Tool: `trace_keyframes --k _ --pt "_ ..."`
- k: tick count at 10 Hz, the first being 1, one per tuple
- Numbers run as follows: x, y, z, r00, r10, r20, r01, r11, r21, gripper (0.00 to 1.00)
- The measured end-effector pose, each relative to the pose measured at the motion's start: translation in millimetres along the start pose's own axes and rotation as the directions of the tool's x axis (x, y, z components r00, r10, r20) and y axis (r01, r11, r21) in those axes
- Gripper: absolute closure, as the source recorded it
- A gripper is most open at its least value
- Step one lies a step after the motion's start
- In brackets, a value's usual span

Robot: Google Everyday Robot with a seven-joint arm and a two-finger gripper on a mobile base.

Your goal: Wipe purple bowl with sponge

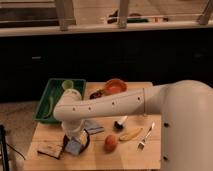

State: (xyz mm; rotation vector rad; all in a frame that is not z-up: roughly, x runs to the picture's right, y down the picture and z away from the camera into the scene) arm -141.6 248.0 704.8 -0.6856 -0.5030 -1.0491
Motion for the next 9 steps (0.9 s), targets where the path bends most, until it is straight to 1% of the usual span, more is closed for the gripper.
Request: trace_keyframes --k 1,3,5,7,9 --pt "4 3 -3 1.0 0.011 -0.013 -0.011 1.0 0.008 0.94" --pt "16 3 -10 0.999 0.026 -0.043 -0.024 0.999 0.034 0.94" --pt "34 -3 -16 0.997 0.021 -0.073 -0.017 0.998 0.06 0.94" --pt "44 -15 -20 0.996 -0.005 -0.085 0.012 0.997 0.076 0.94" --pt "45 -30 -15 0.996 -0.049 -0.08 0.056 0.995 0.083 0.94"
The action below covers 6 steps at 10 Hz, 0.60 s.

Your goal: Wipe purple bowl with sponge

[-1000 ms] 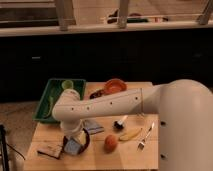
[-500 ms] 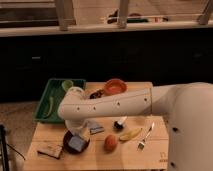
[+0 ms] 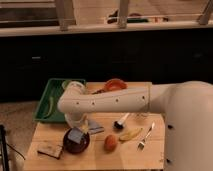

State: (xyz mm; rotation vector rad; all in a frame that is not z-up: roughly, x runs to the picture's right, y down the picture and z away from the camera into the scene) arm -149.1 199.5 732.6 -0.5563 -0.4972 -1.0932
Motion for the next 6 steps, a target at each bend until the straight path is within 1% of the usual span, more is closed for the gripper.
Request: trace_keyframes --k 1,2,3,4,6 --pt "-2 -10 4 1.0 -0.027 0.008 0.027 1.0 0.006 0.94" --pt "-8 -25 10 0.997 -0.067 0.024 0.067 0.998 0.014 0.94" --pt "-12 -32 13 0.995 -0.095 0.034 0.094 0.995 0.02 0.94" --pt "-16 -36 16 0.992 -0.116 0.043 0.115 0.993 0.023 0.94" --pt "-27 -35 20 0.988 -0.141 0.062 0.141 0.99 0.018 0.94"
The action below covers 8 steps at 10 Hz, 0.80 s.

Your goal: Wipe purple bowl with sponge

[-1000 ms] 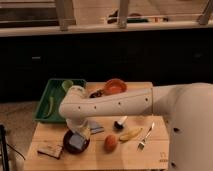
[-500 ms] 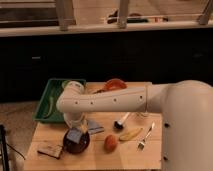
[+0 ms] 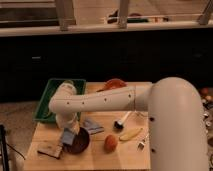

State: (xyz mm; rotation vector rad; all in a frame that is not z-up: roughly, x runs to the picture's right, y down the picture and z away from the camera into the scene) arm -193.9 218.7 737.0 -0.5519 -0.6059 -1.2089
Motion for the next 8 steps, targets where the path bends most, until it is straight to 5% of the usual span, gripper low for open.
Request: trace_keyframes --k 4,8 --pt "-41 25 10 0.998 0.034 0.054 -0.032 0.999 -0.023 0.94" --pt "-44 56 5 0.992 0.114 0.052 -0.111 0.993 -0.044 0.94"
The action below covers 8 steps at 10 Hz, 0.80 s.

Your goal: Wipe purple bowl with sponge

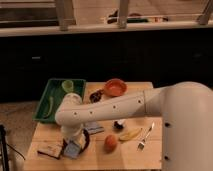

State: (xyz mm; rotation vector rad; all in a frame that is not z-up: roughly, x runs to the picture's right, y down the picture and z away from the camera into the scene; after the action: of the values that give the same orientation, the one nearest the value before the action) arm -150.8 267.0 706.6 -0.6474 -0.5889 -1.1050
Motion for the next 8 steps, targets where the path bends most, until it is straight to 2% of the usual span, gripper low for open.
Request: trace_keyframes --k 3,6,8 --pt "15 19 -9 0.998 0.054 -0.027 -0.054 0.999 0.004 0.94" --pt "43 19 -18 0.995 0.073 -0.064 -0.072 0.997 0.01 0.94" --pt "57 4 -22 0.996 0.044 -0.081 -0.042 0.999 0.022 0.94"
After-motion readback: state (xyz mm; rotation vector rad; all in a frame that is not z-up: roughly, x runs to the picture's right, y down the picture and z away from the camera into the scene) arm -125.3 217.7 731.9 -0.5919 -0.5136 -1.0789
